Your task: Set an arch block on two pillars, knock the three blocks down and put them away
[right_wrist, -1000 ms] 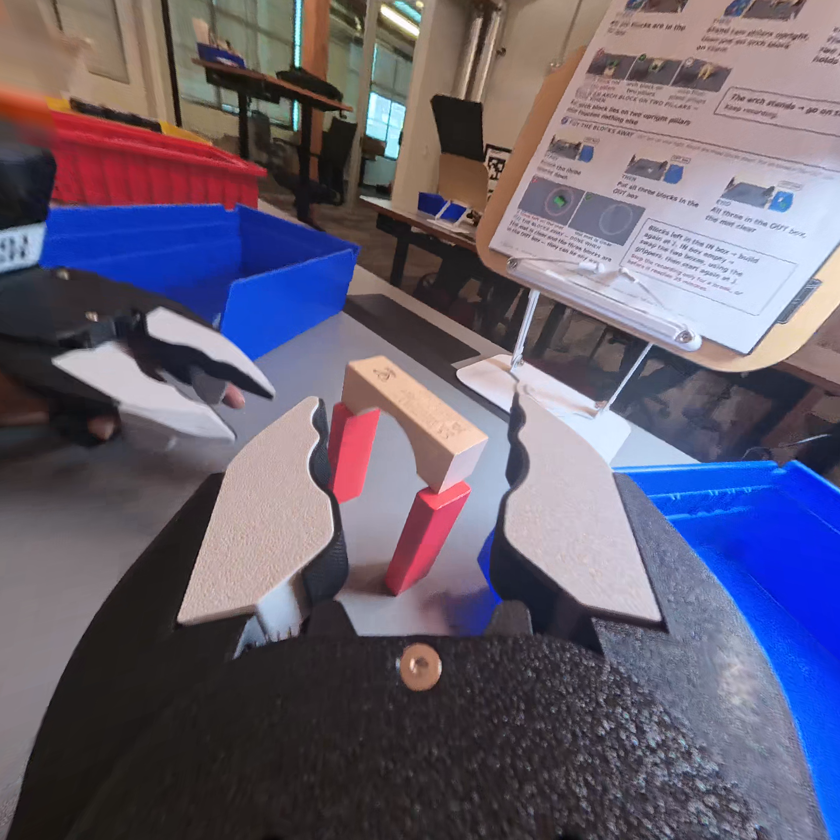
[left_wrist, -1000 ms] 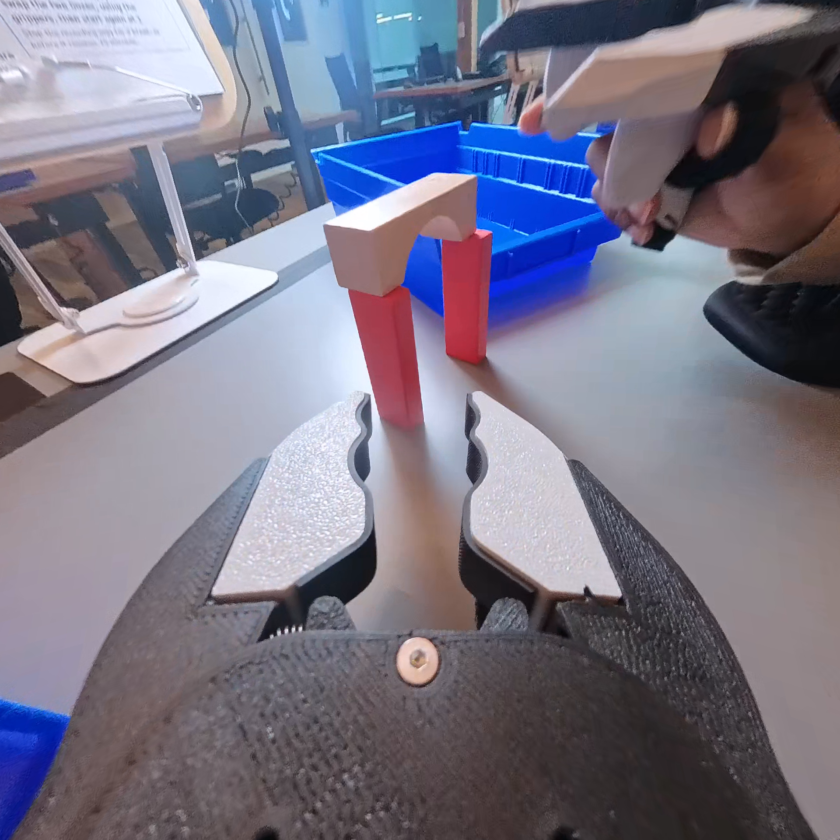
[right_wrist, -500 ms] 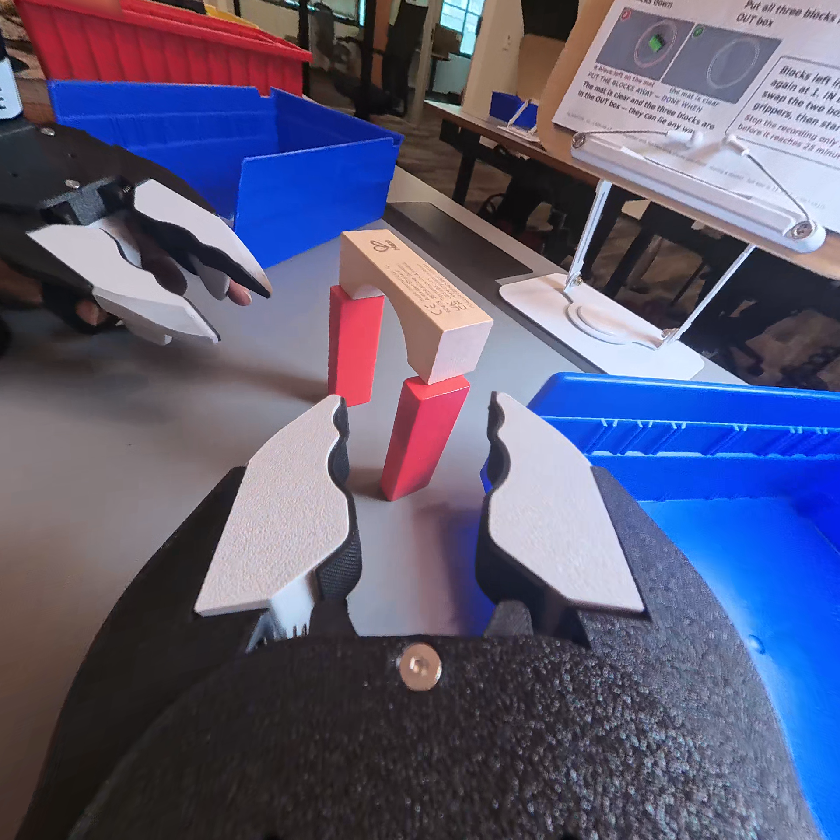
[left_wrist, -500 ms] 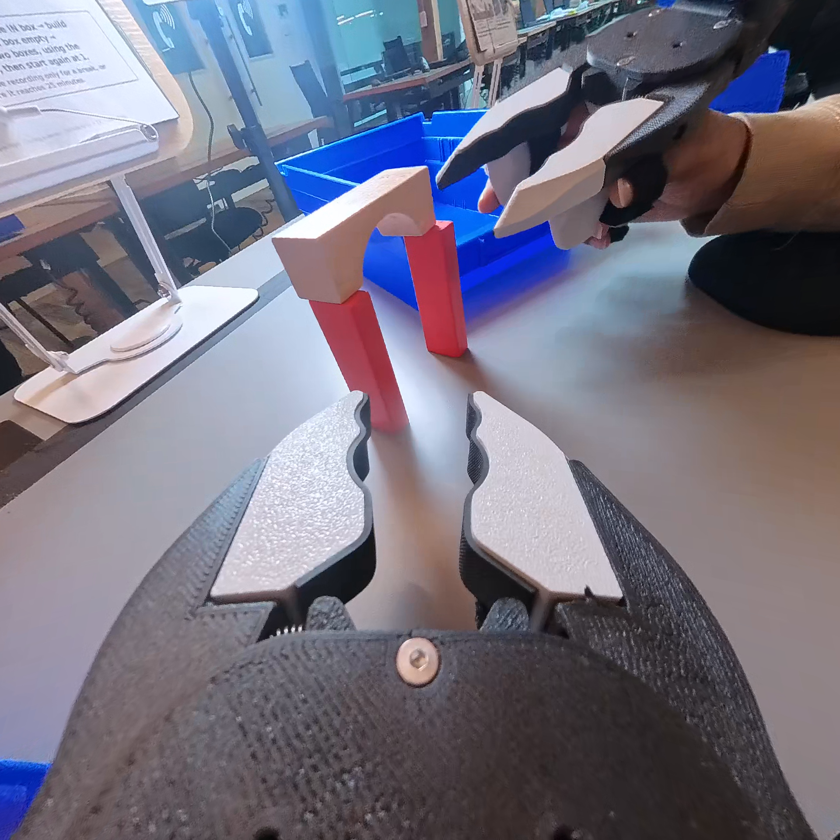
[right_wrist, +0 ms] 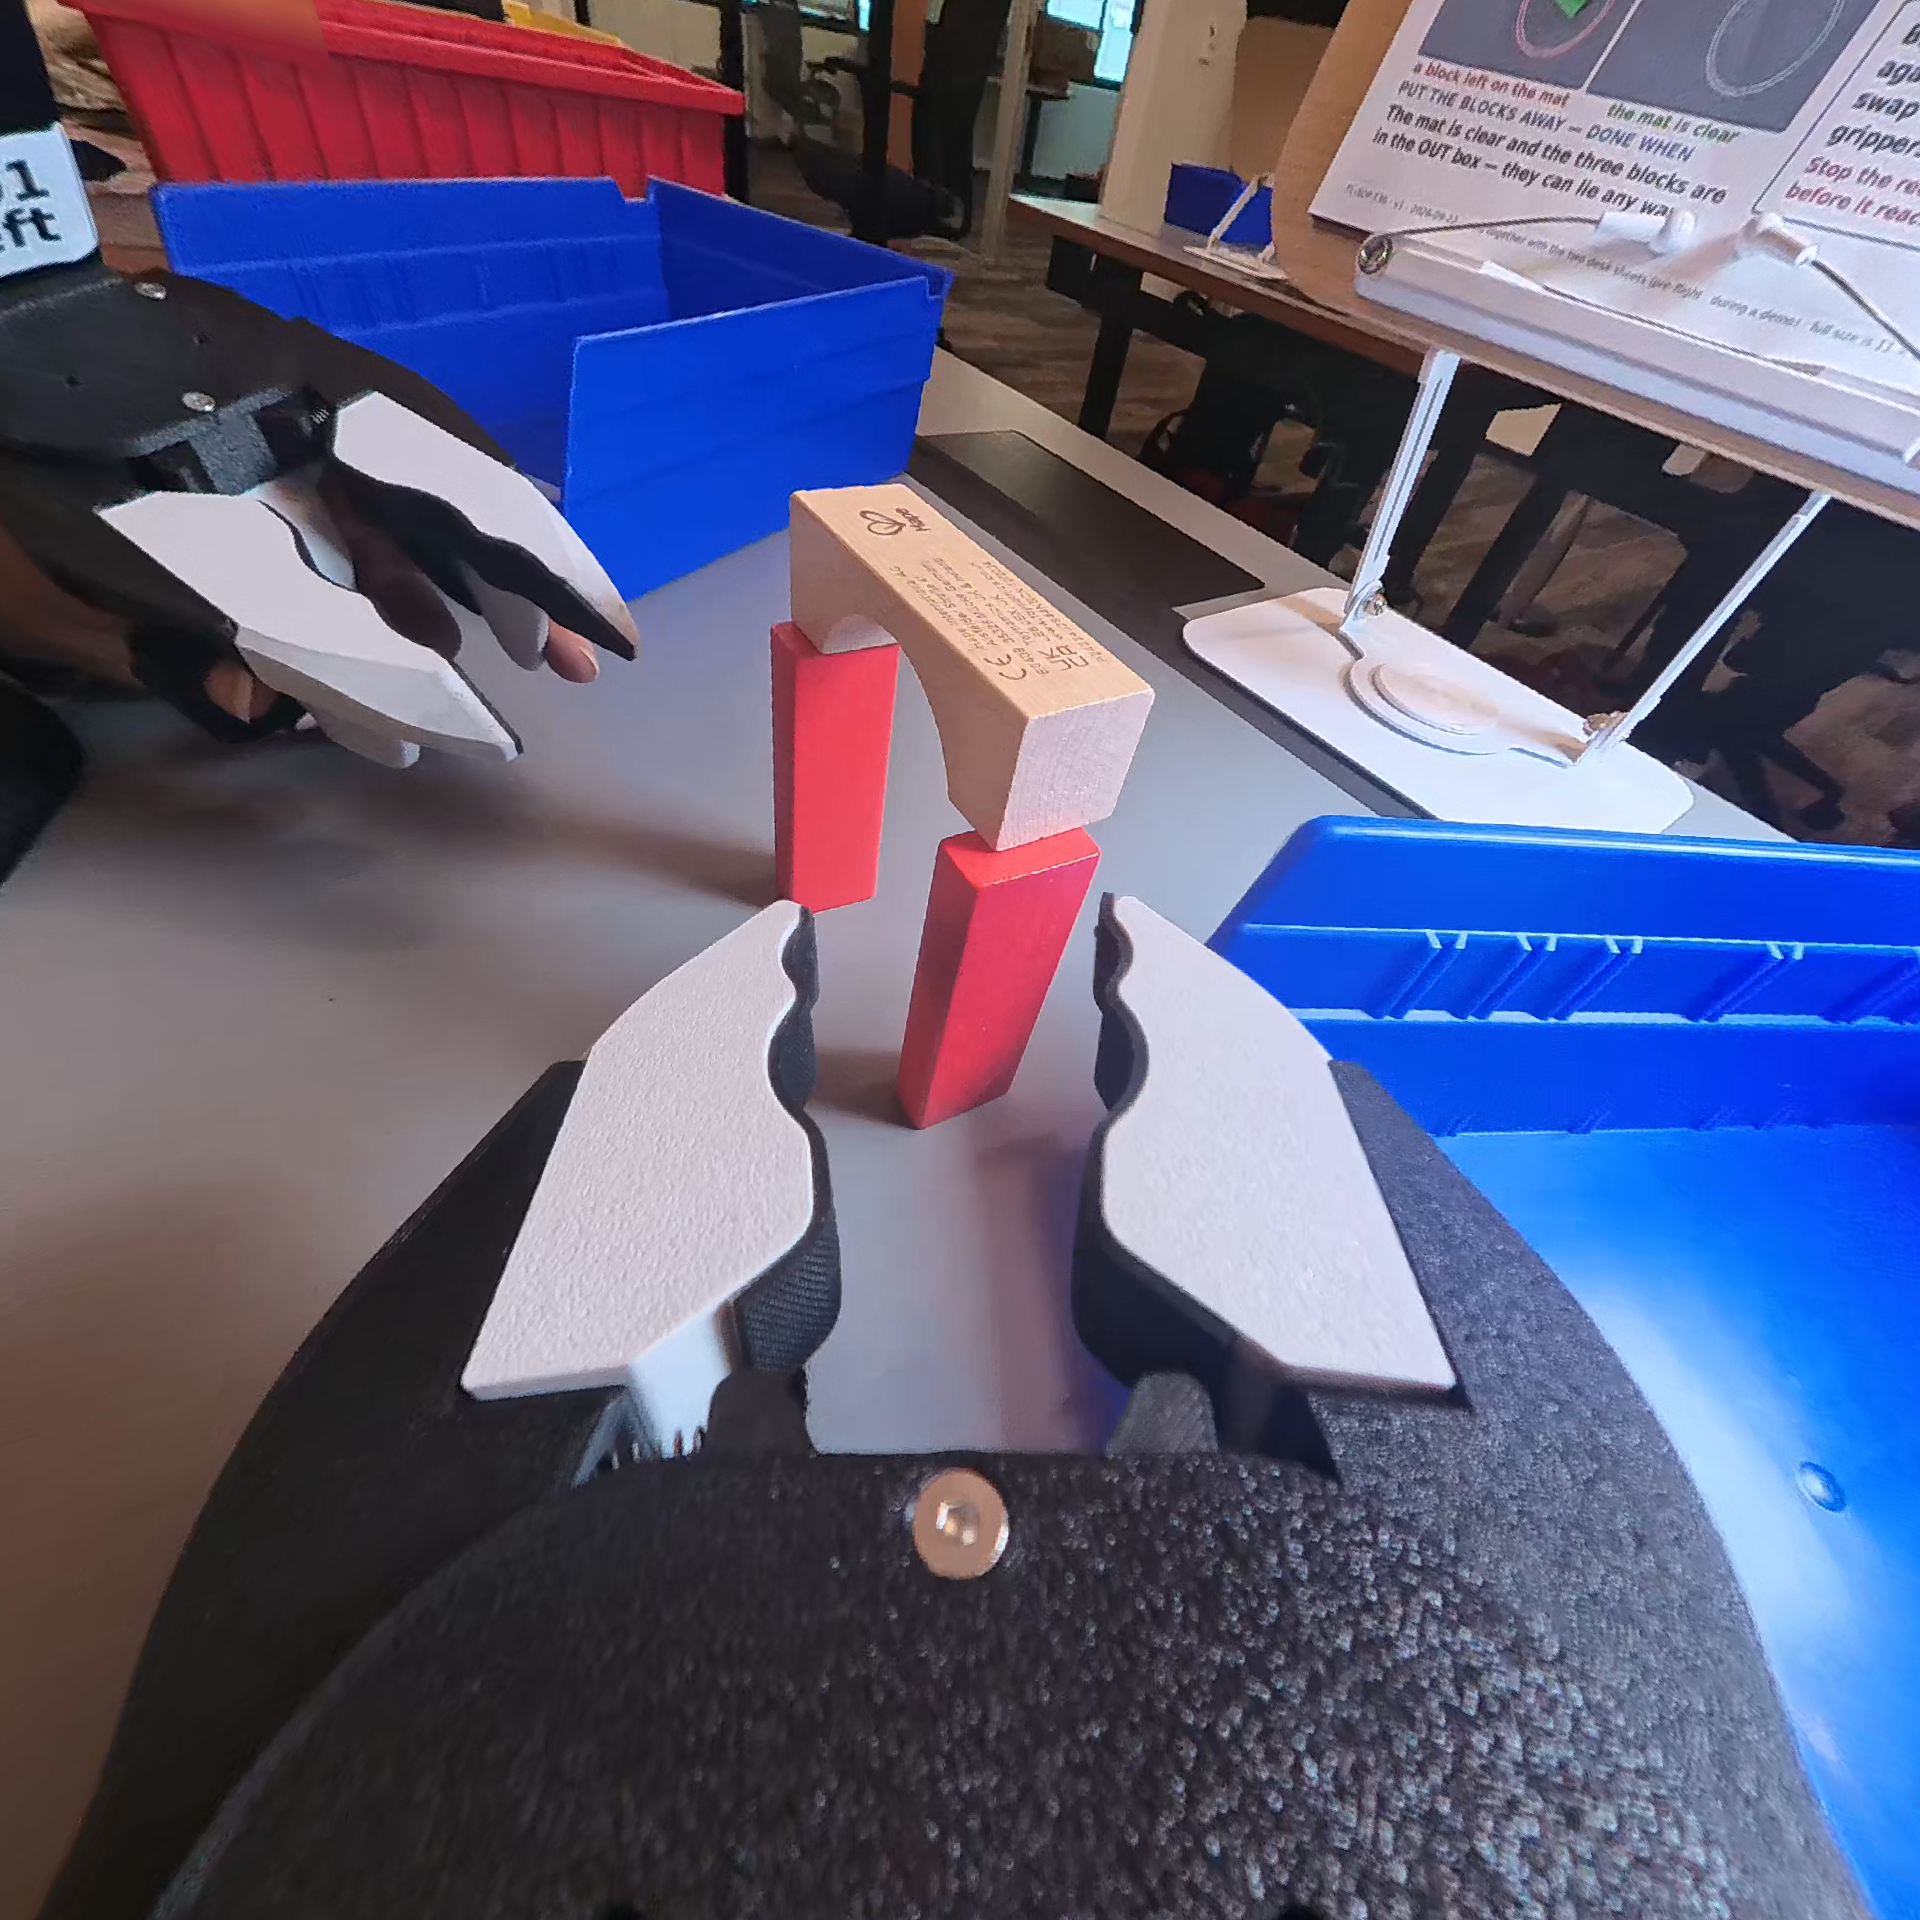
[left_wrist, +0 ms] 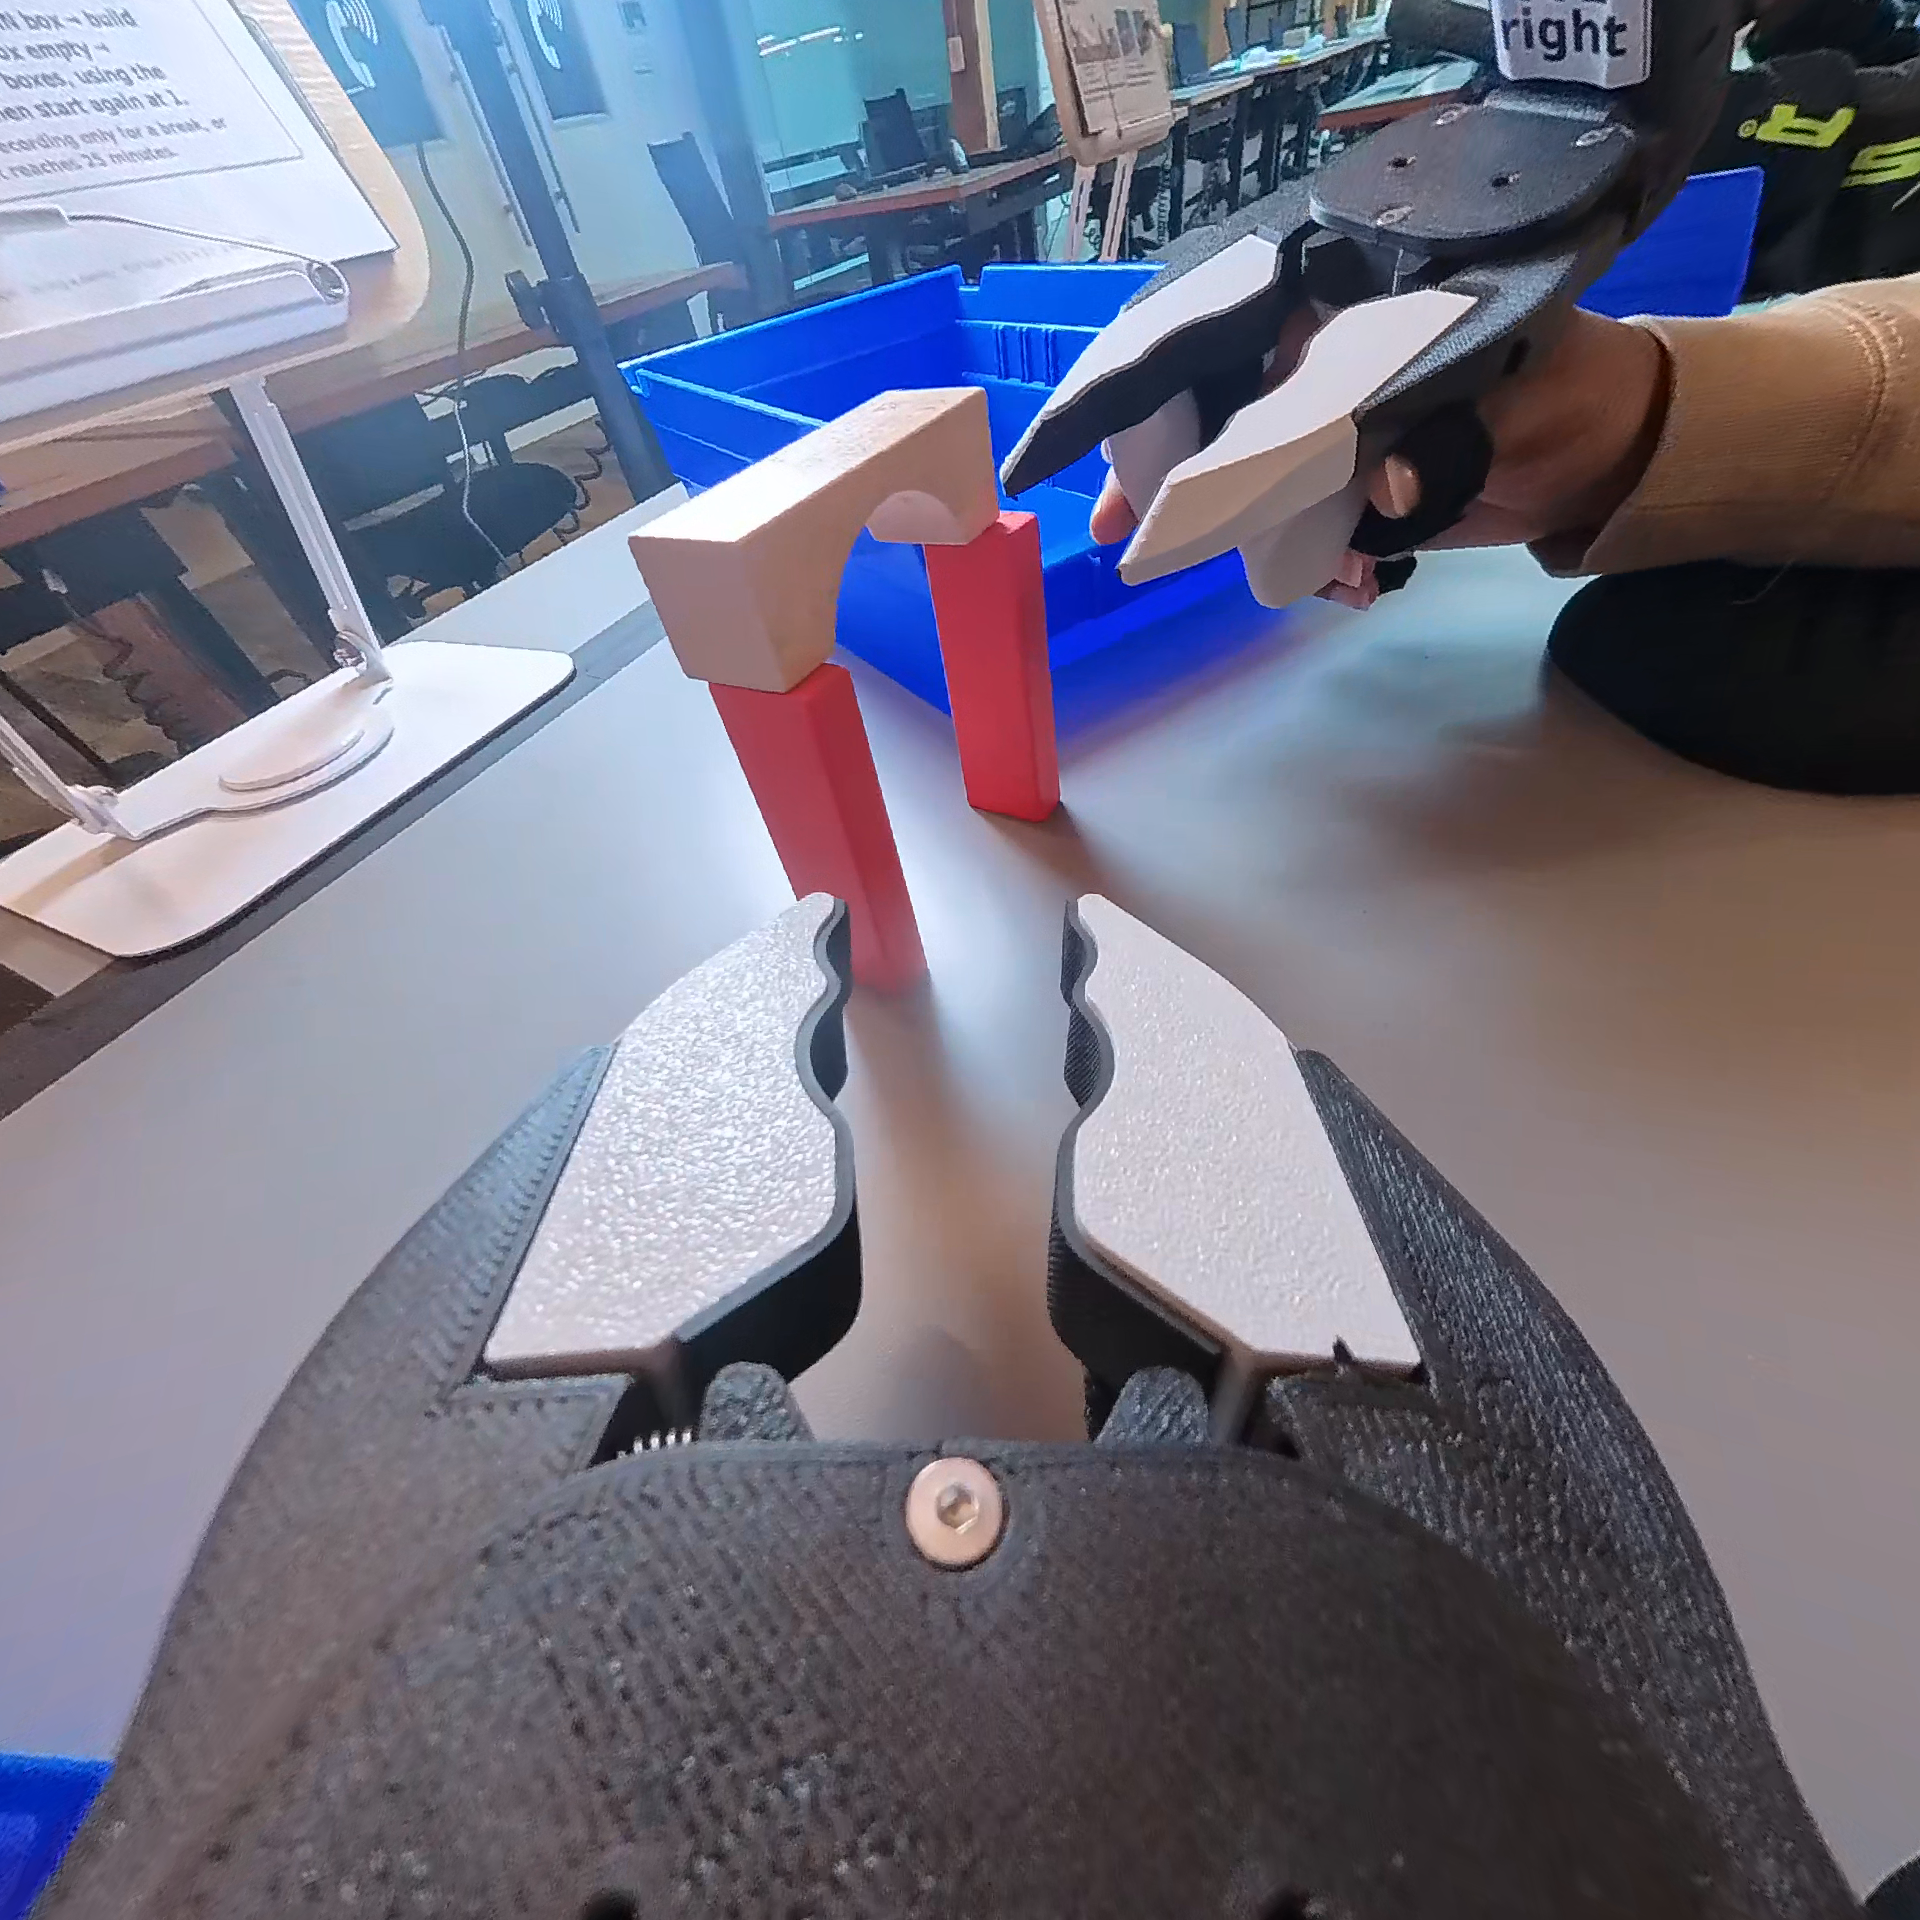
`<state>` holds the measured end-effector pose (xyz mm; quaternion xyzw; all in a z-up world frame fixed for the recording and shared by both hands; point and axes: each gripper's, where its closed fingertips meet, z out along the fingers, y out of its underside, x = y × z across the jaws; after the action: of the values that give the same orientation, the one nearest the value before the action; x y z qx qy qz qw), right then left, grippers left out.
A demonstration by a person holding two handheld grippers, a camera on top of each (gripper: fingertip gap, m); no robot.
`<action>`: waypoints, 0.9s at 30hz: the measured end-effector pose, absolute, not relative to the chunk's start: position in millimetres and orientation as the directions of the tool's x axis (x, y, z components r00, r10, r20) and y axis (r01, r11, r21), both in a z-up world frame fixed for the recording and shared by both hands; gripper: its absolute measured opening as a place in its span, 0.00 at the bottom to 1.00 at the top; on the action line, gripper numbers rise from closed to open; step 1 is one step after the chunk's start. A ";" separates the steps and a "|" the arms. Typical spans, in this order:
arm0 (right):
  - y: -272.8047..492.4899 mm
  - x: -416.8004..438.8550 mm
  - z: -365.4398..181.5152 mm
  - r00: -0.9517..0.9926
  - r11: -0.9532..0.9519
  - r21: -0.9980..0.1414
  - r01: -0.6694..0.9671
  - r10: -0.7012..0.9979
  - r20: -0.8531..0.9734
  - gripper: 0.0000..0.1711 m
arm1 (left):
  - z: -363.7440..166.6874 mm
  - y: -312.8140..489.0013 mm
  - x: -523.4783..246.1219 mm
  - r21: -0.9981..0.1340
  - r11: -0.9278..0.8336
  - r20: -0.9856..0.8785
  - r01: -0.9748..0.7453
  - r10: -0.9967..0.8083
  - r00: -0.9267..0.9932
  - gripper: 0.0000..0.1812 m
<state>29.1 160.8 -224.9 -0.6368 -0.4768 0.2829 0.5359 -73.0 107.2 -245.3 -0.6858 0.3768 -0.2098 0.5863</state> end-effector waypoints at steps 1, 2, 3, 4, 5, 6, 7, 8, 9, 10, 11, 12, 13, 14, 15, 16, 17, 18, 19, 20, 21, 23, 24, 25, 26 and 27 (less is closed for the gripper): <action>161.0 29.2 -224.8 0.386 0.031 -0.952 0.305 0.910 0.153 0.30 | -245.4 107.1 -73.0 -0.962 -0.031 -0.152 -0.270 -0.764 0.627 0.22; 160.8 29.2 -224.5 0.387 0.031 -0.952 0.305 0.909 0.154 0.30 | -245.8 107.1 -72.8 -0.962 -0.033 -0.150 -0.271 -0.766 0.625 0.22; 160.8 29.4 -224.3 0.388 0.031 -0.952 0.304 0.909 0.154 0.30 | -246.1 107.2 -72.7 -0.962 -0.036 -0.148 -0.272 -0.767 0.624 0.22; 160.9 29.6 -224.2 0.388 0.031 -0.952 0.304 0.909 0.154 0.30 | -246.3 107.3 -72.6 -0.961 -0.037 -0.148 -0.273 -0.767 0.624 0.22; 161.1 29.8 -224.4 0.389 0.030 -0.952 0.304 0.908 0.153 0.30 | -246.4 107.1 -72.6 -0.961 -0.036 -0.148 -0.274 -0.768 0.623 0.22; 161.4 29.9 -224.8 0.390 0.027 -0.952 0.305 0.908 0.150 0.30 | -246.4 106.9 -72.5 -0.961 -0.036 -0.149 -0.274 -0.769 0.622 0.22; 161.6 29.9 -225.3 0.390 0.023 -0.952 0.305 0.909 0.147 0.30 | -246.4 106.8 -72.4 -0.961 -0.035 -0.150 -0.275 -0.769 0.622 0.22; 161.6 29.9 -226.2 0.389 0.019 -0.952 0.306 0.910 0.143 0.30 | -246.5 106.8 -72.3 -0.960 -0.034 -0.152 -0.276 -0.769 0.621 0.22; 161.6 29.8 -227.0 0.387 0.016 -0.951 0.307 0.911 0.140 0.30 | -246.6 106.7 -72.2 -0.960 -0.033 -0.153 -0.278 -0.769 0.621 0.22; 161.5 29.5 -227.9 0.386 0.013 -0.951 0.310 0.912 0.138 0.30 | -246.9 106.6 -72.0 -0.959 -0.033 -0.155 -0.280 -0.769 0.620 0.22; 161.4 29.3 -229.0 0.383 0.011 -0.950 0.313 0.913 0.137 0.30 | -247.1 106.4 -71.8 -0.959 -0.032 -0.157 -0.282 -0.769 0.619 0.22; 161.3 28.9 -230.1 0.382 0.009 -0.949 0.317 0.914 0.136 0.30 | -247.2 106.3 -71.7 -0.958 -0.030 -0.159 -0.284 -0.769 0.619 0.22; 161.2 28.7 -231.5 0.380 0.007 -0.947 0.323 0.915 0.136 0.29 | -247.2 106.0 -71.5 -0.958 -0.028 -0.162 -0.286 -0.770 0.617 0.22; 161.2 28.6 -233.0 0.379 0.006 -0.944 0.330 0.915 0.138 0.29 | -247.4 105.7 -71.2 -0.957 -0.027 -0.164 -0.289 -0.771 0.615 0.22; 161.5 28.7 -234.4 0.379 0.005 -0.941 0.338 0.914 0.141 0.27 | -247.7 105.7 -71.0 -0.956 -0.027 -0.166 -0.291 -0.772 0.614 0.22; 162.1 28.8 -235.8 0.382 0.004 -0.938 0.346 0.913 0.145 0.26 | -248.0 105.5 -70.8 -0.955 -0.026 -0.167 -0.294 -0.772 0.613 0.22; 162.5 28.9 -237.1 0.382 0.004 -0.936 0.352 0.912 0.147 0.25 | -248.4 105.3 -70.4 -0.955 -0.027 -0.168 -0.296 -0.774 0.611 0.22; 162.4 28.5 -237.9 0.381 0.002 -0.936 0.353 0.913 0.145 0.24 | -248.7 105.3 -70.2 -0.954 -0.028 -0.167 -0.298 -0.775 0.609 0.22; 162.4 28.0 -238.8 0.381 -0.002 -0.936 0.352 0.914 0.141 0.23 | -248.9 105.2 -70.0 -0.954 -0.030 -0.166 -0.299 -0.776 0.608 0.22; 162.4 27.4 -240.0 0.380 -0.008 -0.935 0.354 0.915 0.136 0.23 | -249.1 105.2 -70.0 -0.954 -0.031 -0.165 -0.299 -0.777 0.607 0.22; 162.7 26.9 -241.5 0.381 -0.013 -0.934 0.358 0.915 0.133 0.23 | -249.1 105.3 -70.0 -0.954 -0.032 -0.163 -0.298 -0.778 0.607 0.22; 163.5 25.8 -244.6 0.382 -0.021 -0.930 0.367 0.915 0.130 0.23 | -249.1 105.2 -70.0 -0.954 -0.033 -0.163 -0.298 -0.778 0.607 0.22; 163.7 24.9 -246.0 0.380 -0.024 -0.929 0.370 0.916 0.128 0.23 | -248.9 105.3 -70.1 -0.954 -0.032 -0.165 -0.299 -0.776 0.608 0.22; 164.0 24.2 -247.4 0.380 -0.028 -0.927 0.373 0.916 0.126 0.23 | -248.9 105.2 -70.1 -0.954 -0.030 -0.167 -0.299 -0.775 0.609 0.22; 164.1 23.3 -248.9 0.379 -0.031 -0.926 0.376 0.917 0.123 0.24 | -248.5 105.3 -70.2 -0.954 -0.028 -0.167 -0.297 -0.774 0.610 0.22; 164.4 22.6 -250.4 0.378 -0.036 -0.925 0.379 0.918 0.120 0.24 | -248.0 105.5 -70.5 -0.956 -0.028 -0.165 -0.293 -0.774 0.612 0.22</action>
<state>22.6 164.4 -250.4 -0.6662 -0.4866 0.2721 0.4954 -70.5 105.5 -248.0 -0.6863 0.3886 -0.2074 0.5787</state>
